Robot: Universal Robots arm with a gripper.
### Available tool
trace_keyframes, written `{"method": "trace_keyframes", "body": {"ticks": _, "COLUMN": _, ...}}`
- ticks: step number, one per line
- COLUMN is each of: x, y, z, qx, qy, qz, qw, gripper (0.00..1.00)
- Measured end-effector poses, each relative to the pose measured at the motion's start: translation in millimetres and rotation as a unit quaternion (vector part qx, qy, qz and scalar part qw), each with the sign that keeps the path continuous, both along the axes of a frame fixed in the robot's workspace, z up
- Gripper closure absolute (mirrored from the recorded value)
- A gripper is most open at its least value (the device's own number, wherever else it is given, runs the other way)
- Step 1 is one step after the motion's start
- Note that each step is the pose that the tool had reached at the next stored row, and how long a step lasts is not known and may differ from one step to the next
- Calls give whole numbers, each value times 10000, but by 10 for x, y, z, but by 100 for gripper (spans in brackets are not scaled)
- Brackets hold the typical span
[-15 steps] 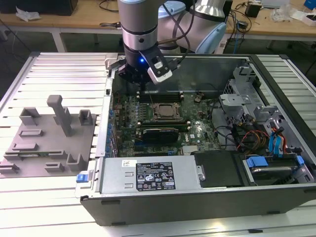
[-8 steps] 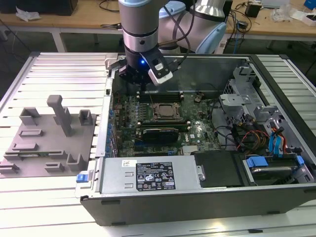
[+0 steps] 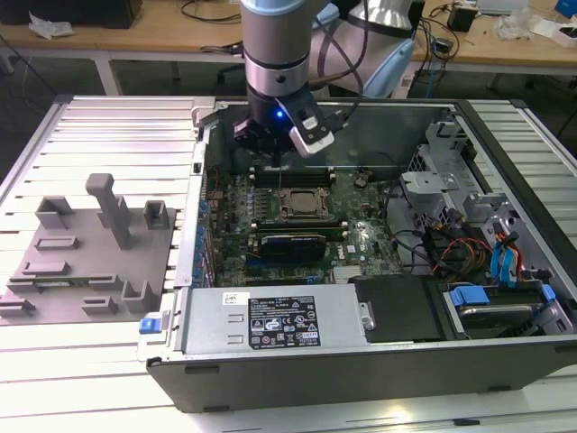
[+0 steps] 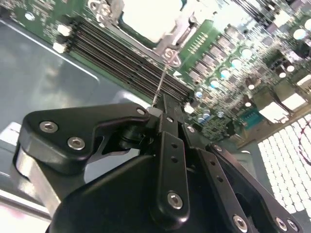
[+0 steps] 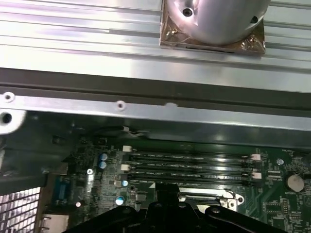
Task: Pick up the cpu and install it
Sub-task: 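Install the first cpu locking lever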
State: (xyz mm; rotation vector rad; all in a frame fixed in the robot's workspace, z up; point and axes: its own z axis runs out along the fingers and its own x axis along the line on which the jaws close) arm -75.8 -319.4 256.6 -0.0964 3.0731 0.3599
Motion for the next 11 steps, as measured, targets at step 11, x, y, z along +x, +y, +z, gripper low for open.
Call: {"method": "trace_keyframes", "body": {"ticks": 11, "x": 145, "y": -8, "z": -43, "qx": 0, "qy": 0, "qz": -133, "qw": 9999, "gripper": 89}}
